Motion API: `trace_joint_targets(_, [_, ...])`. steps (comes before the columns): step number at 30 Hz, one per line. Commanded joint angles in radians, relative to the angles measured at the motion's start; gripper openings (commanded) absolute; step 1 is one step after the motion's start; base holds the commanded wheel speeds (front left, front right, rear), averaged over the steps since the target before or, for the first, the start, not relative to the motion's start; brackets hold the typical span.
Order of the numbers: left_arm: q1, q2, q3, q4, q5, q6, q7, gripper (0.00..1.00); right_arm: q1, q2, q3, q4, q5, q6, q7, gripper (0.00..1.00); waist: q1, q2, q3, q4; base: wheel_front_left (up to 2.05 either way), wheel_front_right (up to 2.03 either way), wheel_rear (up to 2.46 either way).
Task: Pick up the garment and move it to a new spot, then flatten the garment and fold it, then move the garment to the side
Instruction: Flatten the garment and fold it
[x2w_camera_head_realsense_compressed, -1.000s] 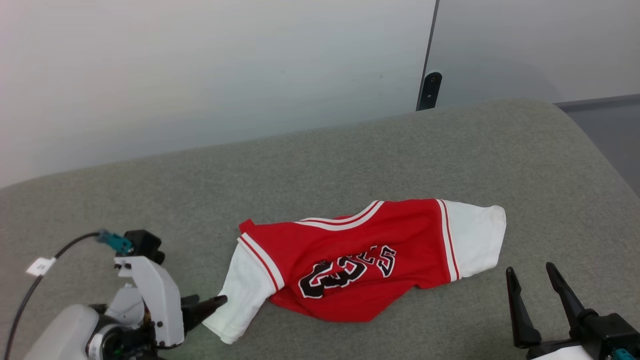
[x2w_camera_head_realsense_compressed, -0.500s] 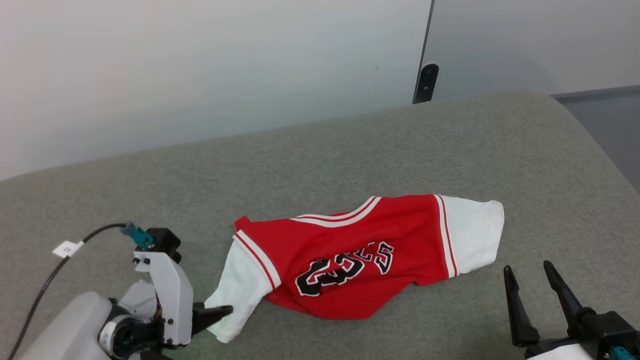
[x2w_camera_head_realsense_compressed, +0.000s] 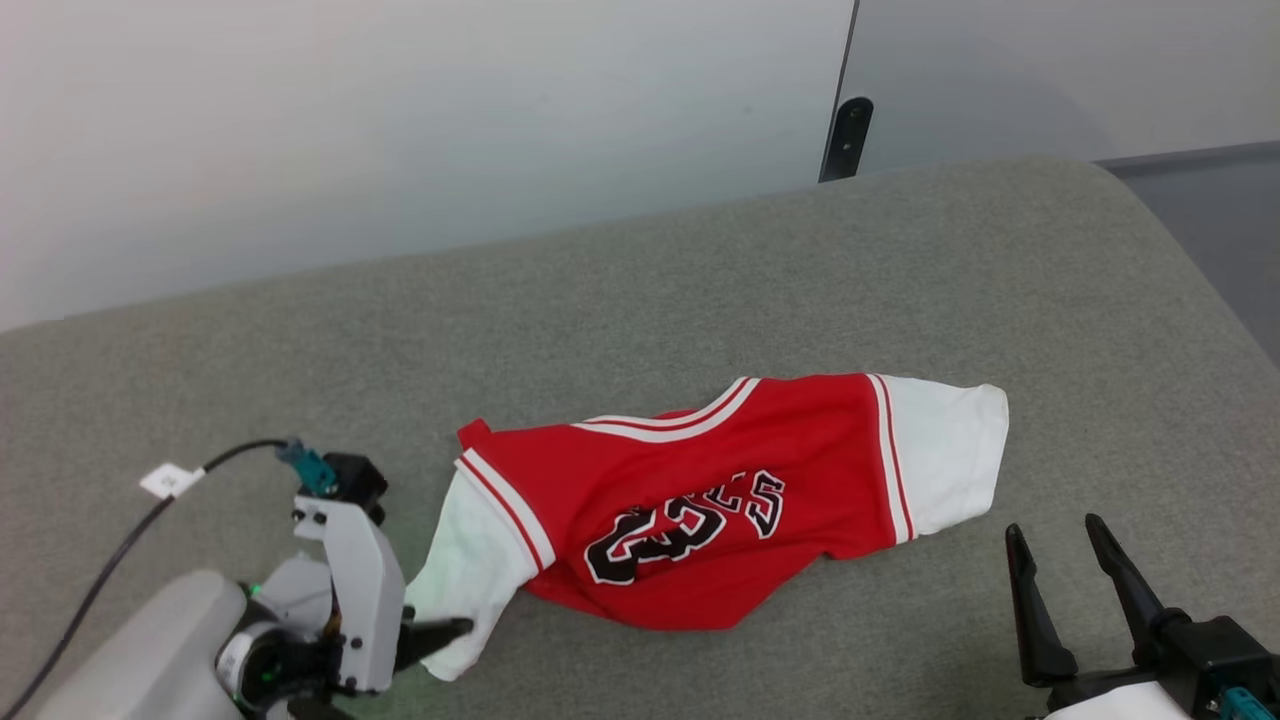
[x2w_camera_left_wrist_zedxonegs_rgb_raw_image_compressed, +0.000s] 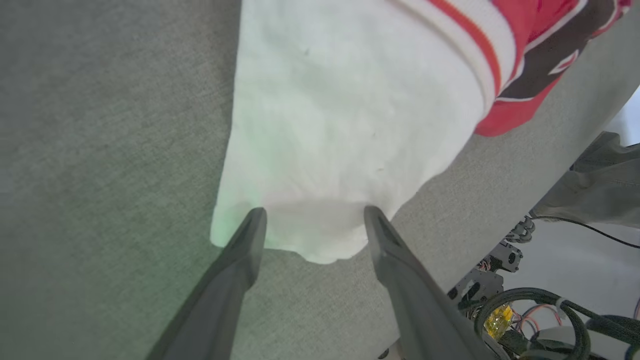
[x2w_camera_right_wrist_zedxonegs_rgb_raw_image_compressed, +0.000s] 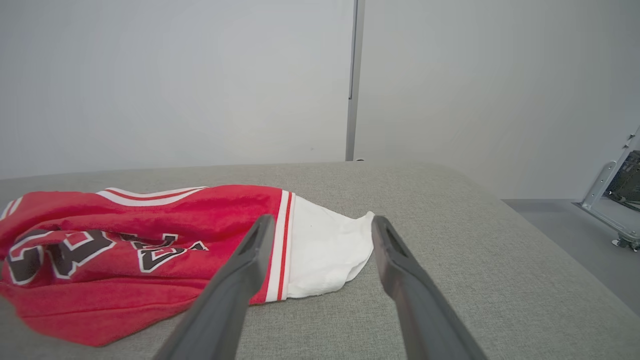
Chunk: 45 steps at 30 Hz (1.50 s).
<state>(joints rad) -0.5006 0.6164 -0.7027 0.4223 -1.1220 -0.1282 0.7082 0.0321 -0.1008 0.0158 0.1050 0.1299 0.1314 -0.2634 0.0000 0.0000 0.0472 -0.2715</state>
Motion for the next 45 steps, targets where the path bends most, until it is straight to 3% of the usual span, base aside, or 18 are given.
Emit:
trace_joint_targets(1, [-0.025, 0.005, -0.011, 0.001, 0.001, -0.004, -0.004, 1.0, -0.015, 0.001, 0.005, 0.0, 0.002, -0.001, -0.002, 1.0, 0.0, 0.0, 0.006, -0.001, 0.0, 0.0, 0.0])
trace_joint_targets(10, [-0.074, 0.019, -0.079, 0.03, -0.021, -0.004, -0.011, 1.0, -0.026, 0.004, 0.007, 0.004, 0.006, -0.001, -0.002, 1.0, 0.0, 0.0, 0.026, -0.01, 0.0, 0.0, 0.0])
trace_joint_targets(21, [-0.121, 0.091, -0.147, 0.077, 0.001, -0.003, -0.036, 1.0, -0.025, 0.002, 0.005, 0.003, 0.011, -0.001, -0.002, 1.0, 0.0, 0.0, 0.044, -0.016, 0.0, 0.0, 0.0])
trace_joint_targets(33, [-0.13, 0.045, -0.199, 0.158, -0.022, -0.003, -0.075, 1.0, -0.04, 0.005, 0.009, -0.002, 0.007, -0.001, -0.002, 1.0, 0.0, 0.0, 0.062, -0.013, 0.0, 0.0, 0.0])
trace_joint_targets(37, [-0.12, 0.019, -0.22, 0.201, -0.046, -0.002, -0.042, 0.84, -0.038, 0.002, 0.005, -0.003, 0.008, -0.001, -0.002, 1.0, 0.0, 0.0, 0.061, -0.01, 0.0, 0.0, 0.0])
trace_joint_targets(43, [-0.102, -0.017, -0.234, 0.254, -0.077, 0.007, 0.017, 0.88, -0.036, 0.006, 0.008, 0.001, 0.005, -0.001, -0.002, 1.0, 0.0, 0.0, 0.055, -0.003, 0.0, 0.0, 0.0])
trace_joint_targets(45, [-0.092, -0.03, -0.238, 0.262, -0.085, 0.015, 0.036, 0.82, -0.035, 0.007, 0.007, 0.001, 0.004, -0.001, -0.002, 1.0, 0.0, 0.0, 0.053, 0.0, 0.0, 0.0, 0.0])
